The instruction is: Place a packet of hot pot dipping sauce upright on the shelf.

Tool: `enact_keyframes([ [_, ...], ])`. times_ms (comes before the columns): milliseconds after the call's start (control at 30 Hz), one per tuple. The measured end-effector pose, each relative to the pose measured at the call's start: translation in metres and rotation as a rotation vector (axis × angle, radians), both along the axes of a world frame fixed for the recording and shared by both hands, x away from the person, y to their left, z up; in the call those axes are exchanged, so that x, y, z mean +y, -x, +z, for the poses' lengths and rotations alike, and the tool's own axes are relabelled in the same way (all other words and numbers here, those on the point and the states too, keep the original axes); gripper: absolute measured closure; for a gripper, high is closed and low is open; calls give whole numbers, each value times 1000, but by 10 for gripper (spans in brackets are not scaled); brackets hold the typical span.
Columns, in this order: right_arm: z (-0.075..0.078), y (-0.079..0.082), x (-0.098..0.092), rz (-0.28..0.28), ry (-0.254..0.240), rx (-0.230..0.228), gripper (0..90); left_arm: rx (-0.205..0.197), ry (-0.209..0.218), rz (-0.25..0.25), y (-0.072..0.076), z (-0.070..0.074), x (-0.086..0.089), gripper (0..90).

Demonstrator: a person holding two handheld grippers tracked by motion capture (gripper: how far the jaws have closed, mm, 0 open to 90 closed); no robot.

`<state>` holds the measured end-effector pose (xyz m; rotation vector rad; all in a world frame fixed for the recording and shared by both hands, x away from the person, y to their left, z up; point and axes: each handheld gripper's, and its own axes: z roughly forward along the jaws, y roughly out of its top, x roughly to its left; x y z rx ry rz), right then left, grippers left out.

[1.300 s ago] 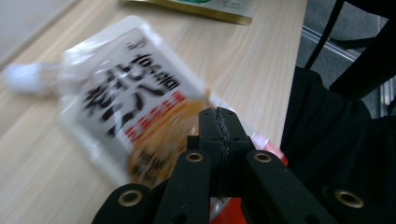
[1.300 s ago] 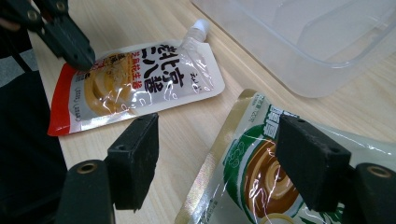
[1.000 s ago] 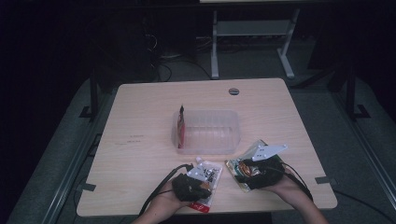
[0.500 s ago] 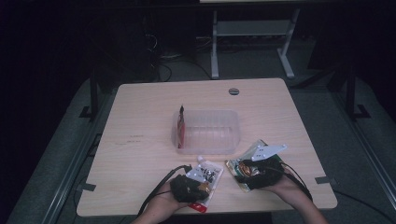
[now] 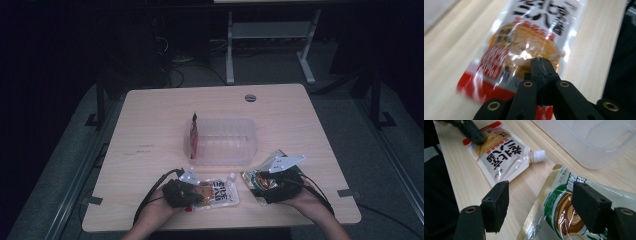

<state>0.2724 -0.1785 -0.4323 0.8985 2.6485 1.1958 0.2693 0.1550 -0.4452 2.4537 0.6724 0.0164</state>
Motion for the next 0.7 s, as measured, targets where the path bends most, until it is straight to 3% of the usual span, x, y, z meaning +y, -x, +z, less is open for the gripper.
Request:
enact_keyframes([
  [233,0,3,1,-18,-24,4,305,11,11,-3,-4,1,5,896],
  [300,0,4,2,-20,-20,11,345,8,19,3,-4,2,5,894],
  [400,0,7,4,-6,-14,31,389,-23,3,-7,-9,7,10,893],
  [533,1,8,11,-1,-7,81,394,-41,0,32,-13,11,16,894],
  [700,-2,7,18,7,-1,111,383,-34,-20,52,-18,9,25,894],
])
